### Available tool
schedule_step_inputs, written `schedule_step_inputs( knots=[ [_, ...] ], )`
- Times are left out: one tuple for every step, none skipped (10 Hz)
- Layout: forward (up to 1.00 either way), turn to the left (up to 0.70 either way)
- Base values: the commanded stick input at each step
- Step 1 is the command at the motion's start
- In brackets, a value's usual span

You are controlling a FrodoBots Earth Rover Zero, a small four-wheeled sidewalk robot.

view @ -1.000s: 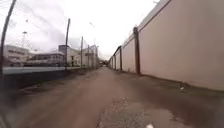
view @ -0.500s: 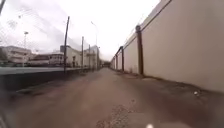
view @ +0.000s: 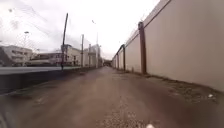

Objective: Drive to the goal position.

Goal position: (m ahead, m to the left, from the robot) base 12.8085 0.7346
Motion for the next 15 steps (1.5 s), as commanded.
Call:
schedule_step_inputs(
  knots=[
    [0.70,0.00],
    [0.70,0.00],
    [0.70,0.00],
    [0.70,0.00],
    [0.70,0.00],
    [0.70,0.00],
    [0.70,0.00],
    [0.70,0.00],
    [0.70,0.00],
    [0.70,0.00],
    [0.70,0.00],
    [0.70,0.00],
    [0.70,0.00],
    [0.70,0.00],
    [0.70,-0.29]
  ],
)
